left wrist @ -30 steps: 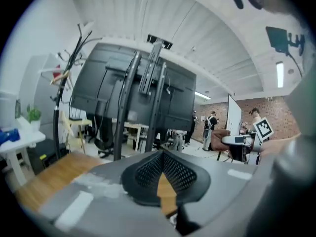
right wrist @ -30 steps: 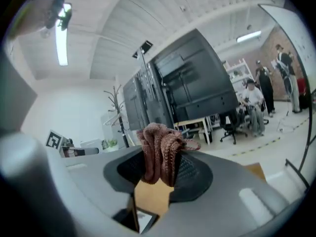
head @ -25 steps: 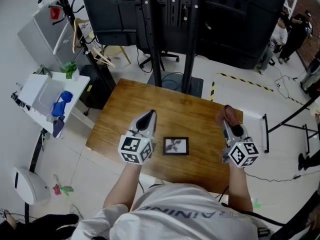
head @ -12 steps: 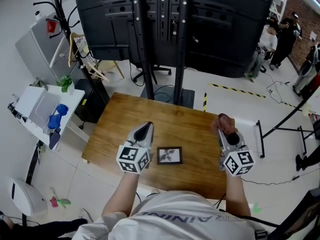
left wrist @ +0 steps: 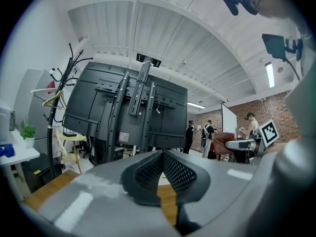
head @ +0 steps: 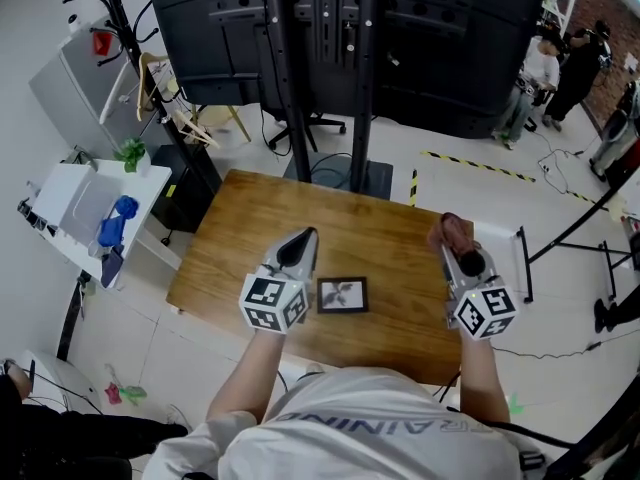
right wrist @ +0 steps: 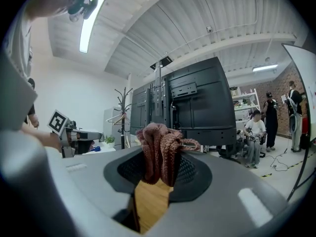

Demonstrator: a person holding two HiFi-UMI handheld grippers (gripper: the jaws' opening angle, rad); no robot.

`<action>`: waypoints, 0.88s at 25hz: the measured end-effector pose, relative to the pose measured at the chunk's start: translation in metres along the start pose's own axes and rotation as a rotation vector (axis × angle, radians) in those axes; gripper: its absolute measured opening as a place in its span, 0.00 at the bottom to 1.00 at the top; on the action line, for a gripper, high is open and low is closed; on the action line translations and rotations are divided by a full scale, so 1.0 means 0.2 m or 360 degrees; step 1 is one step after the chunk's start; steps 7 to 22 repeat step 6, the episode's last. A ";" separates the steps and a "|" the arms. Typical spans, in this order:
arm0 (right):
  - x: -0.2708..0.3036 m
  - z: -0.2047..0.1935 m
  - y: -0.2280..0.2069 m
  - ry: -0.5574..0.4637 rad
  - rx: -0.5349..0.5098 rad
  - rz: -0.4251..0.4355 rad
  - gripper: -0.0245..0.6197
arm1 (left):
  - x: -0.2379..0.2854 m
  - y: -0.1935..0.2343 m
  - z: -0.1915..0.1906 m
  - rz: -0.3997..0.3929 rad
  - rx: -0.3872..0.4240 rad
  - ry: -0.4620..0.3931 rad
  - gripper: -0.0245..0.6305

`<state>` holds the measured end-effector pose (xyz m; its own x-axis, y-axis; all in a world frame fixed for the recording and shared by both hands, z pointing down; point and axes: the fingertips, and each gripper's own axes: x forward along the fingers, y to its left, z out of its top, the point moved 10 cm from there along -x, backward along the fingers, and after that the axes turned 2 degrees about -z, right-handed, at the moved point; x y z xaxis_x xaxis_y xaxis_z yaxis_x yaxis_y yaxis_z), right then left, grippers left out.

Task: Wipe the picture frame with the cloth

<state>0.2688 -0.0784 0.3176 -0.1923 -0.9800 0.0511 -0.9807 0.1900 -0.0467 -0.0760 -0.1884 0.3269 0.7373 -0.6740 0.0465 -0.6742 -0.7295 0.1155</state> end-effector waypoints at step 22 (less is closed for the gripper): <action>0.00 -0.04 0.04 0.0015 0.0010 0.0013 0.24 | -0.03 0.01 -0.03 -0.0010 -0.0004 0.0018 0.04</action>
